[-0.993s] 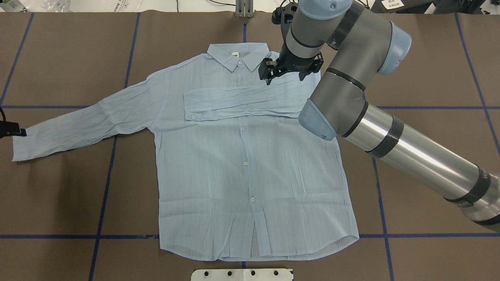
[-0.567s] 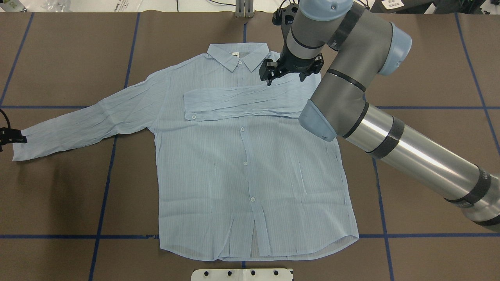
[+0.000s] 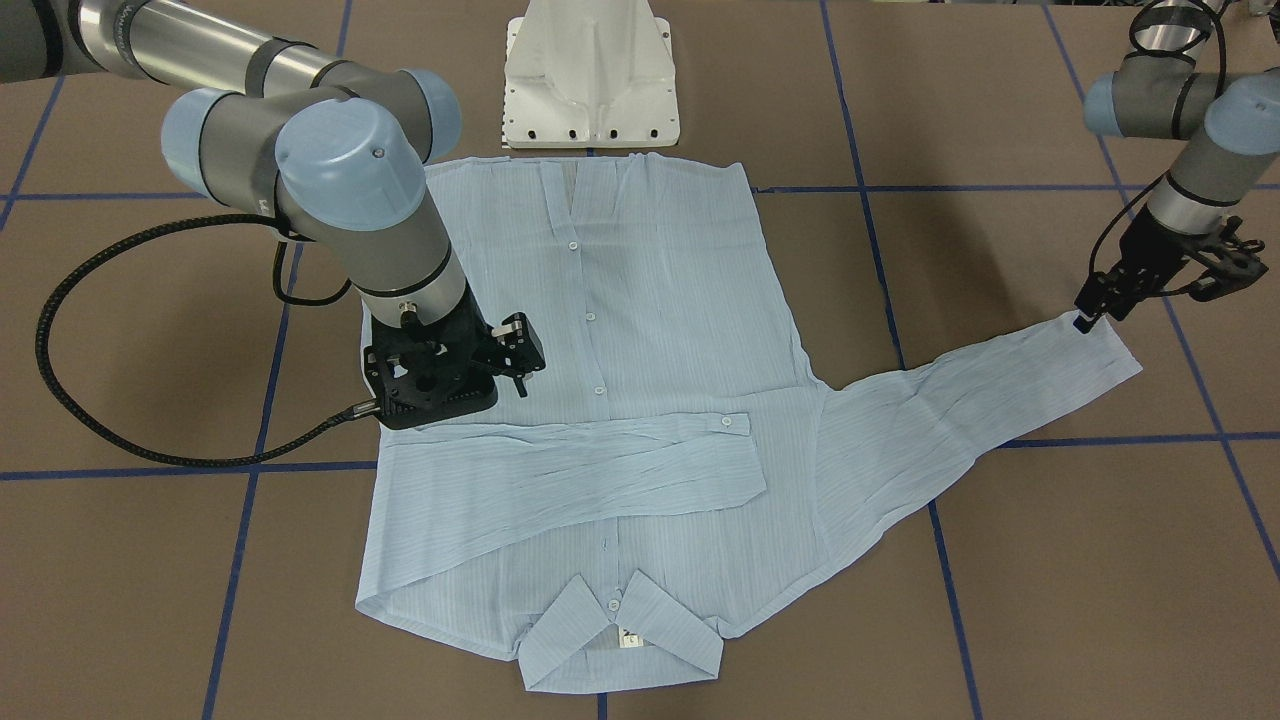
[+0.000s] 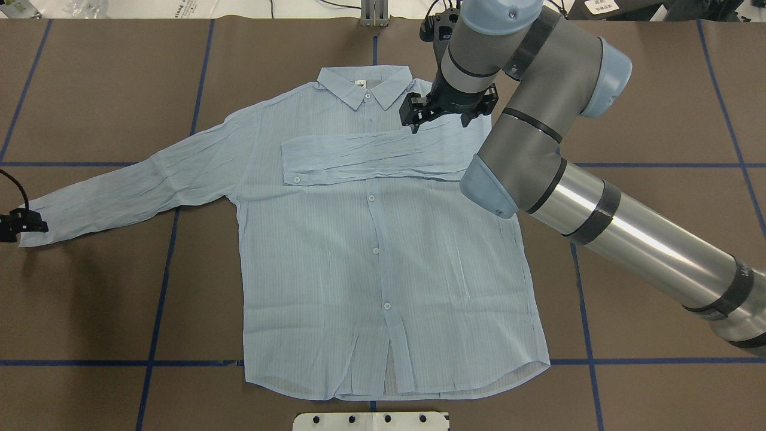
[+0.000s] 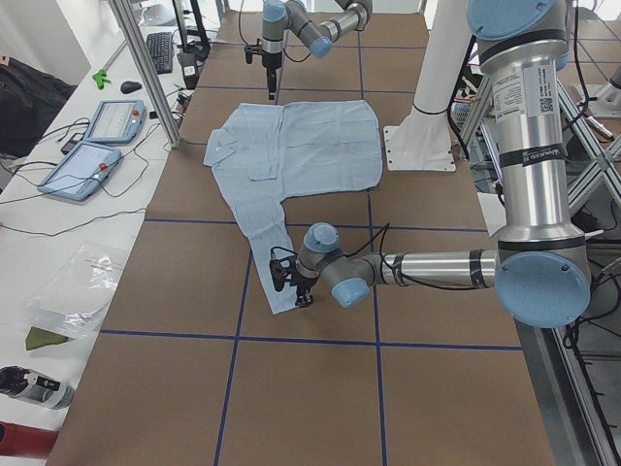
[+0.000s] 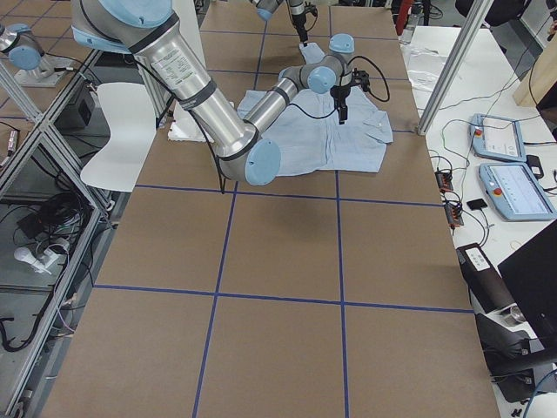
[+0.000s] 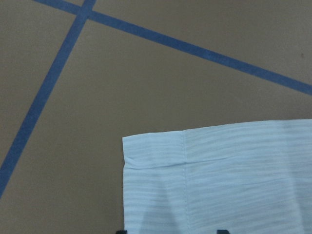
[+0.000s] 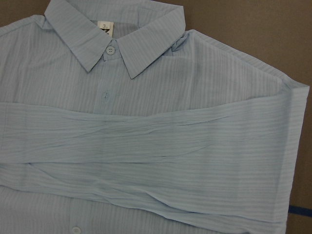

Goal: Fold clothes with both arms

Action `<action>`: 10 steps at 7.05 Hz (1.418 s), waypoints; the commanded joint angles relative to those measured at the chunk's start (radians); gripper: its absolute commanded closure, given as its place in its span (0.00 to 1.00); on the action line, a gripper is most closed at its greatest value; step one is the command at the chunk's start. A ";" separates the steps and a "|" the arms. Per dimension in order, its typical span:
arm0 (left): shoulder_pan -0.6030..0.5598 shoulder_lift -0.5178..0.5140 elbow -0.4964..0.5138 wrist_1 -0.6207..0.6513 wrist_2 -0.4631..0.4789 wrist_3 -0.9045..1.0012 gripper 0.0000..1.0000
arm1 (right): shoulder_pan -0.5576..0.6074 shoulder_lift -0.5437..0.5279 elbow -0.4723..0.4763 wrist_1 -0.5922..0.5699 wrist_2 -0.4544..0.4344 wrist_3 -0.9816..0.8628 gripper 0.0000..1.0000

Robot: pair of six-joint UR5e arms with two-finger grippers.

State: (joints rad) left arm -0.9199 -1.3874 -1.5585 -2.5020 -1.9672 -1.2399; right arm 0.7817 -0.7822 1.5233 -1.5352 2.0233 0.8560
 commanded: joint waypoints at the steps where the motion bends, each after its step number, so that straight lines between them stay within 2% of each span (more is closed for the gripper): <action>1: 0.004 0.002 0.003 0.008 0.001 0.000 0.37 | -0.001 0.000 0.000 0.001 0.000 0.008 0.01; 4: 0.004 0.013 0.003 0.009 0.001 0.002 0.39 | -0.004 0.003 0.000 0.001 -0.002 0.011 0.01; 7: 0.010 0.018 0.006 0.017 0.001 0.004 0.47 | -0.006 0.001 0.000 0.004 -0.003 0.011 0.01; 10: 0.016 0.016 0.009 0.019 0.001 0.002 0.61 | -0.006 0.000 0.000 0.004 -0.005 0.011 0.01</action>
State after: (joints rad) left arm -0.9045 -1.3712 -1.5500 -2.4844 -1.9666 -1.2377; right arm 0.7768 -0.7819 1.5233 -1.5309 2.0193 0.8667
